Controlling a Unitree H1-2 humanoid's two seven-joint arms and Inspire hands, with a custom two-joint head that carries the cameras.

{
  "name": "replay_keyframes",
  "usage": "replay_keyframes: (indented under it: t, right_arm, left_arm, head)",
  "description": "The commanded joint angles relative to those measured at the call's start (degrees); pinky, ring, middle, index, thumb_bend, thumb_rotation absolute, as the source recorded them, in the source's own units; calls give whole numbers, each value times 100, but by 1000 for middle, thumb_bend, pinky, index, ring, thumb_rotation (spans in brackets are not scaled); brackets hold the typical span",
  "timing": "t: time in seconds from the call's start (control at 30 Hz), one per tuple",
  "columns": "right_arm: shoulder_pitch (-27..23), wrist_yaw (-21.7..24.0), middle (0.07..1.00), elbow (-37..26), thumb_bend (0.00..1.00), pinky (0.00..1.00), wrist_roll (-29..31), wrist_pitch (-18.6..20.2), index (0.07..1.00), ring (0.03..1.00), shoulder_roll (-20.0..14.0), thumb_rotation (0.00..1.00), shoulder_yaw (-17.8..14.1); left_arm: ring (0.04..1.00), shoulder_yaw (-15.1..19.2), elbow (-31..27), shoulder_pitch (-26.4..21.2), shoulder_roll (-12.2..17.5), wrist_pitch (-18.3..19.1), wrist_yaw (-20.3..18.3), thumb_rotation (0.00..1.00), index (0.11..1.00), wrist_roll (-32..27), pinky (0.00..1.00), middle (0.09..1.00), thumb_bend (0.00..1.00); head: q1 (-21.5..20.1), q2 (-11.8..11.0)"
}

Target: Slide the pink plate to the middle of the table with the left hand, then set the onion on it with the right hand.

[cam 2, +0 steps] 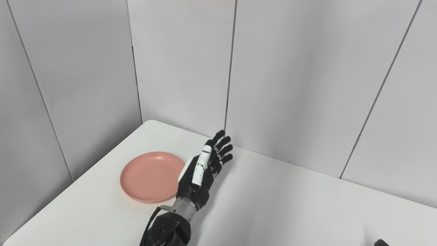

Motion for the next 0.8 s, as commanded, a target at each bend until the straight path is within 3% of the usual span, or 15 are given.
replay_keyframes:
  t: [0.0,0.2,0.47,0.77]
  right_arm:
    - [32,15,858,31,639,643,7,134,792,827,-46,832,-14]
    - [5,19,845,98,693,618,7,66,780,812,-85,829,-20]
    - [11,-23,858,12,693,633,9,187,787,830,-62,830,-10]
    - [-5,23,864,176,738,651,27,37,792,836,-92,829,-24]
  left_arm:
    - [936,43,-244,-265,32,-80,41,1000,922,-59,934,943,461]
    - [964,304,-375,-363,272,-223,75,1000,951,-74,974,972,448]
    - [974,695,-690,-440,513,-132,253,1000,962,-208,975,978,431]
    - [980,1017,-1076,-409,693,22,553,1000,976,-220,984,986,422]
  head:
    - [15,8]
    - [36,12]
    - [41,19]
    - [71,46]
